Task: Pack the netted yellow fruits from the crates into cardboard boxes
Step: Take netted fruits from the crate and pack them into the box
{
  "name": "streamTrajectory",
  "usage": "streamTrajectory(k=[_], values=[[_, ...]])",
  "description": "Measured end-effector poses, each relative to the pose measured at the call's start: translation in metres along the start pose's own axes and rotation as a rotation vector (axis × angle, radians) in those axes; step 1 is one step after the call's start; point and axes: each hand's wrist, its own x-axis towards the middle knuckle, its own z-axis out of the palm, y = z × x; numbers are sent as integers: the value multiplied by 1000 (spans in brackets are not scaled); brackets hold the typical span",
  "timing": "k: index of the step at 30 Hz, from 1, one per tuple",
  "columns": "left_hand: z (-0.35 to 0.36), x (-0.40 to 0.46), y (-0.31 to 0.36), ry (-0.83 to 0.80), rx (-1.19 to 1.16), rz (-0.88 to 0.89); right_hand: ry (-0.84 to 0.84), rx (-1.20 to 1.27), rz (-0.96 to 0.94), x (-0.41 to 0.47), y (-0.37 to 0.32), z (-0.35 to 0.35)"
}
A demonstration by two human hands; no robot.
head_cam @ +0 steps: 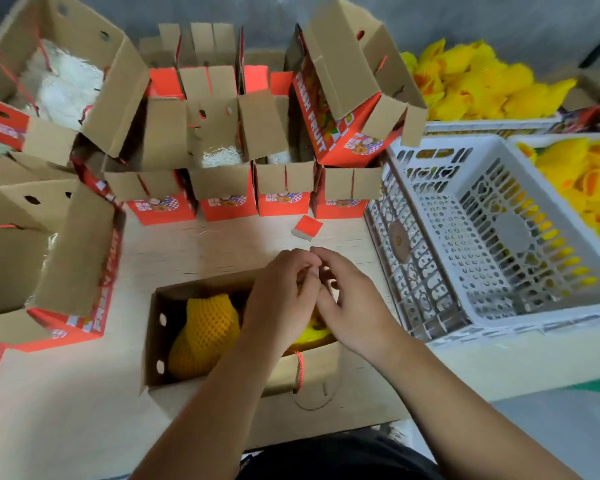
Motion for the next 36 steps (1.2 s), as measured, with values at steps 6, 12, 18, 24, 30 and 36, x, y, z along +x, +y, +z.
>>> streamTrajectory(k=[6, 12, 18, 24, 30, 36], values=[[105, 50, 90, -132, -59, 116, 206, 31, 54, -16, 76, -112], [245, 95, 206, -252, -55, 274, 392, 68, 111, -36, 184, -249], [389, 144, 297, -400, 9, 359, 532, -17, 242, -52, 305, -375], [485, 208, 321, -504, 512, 381, 239, -238, 571, -23, 410, -467], [509, 263, 306, -414, 637, 467, 189, -287, 505, 47, 457, -476], [522, 304, 302, -174, 690, 379, 330, -467, 405, 96, 494, -473]])
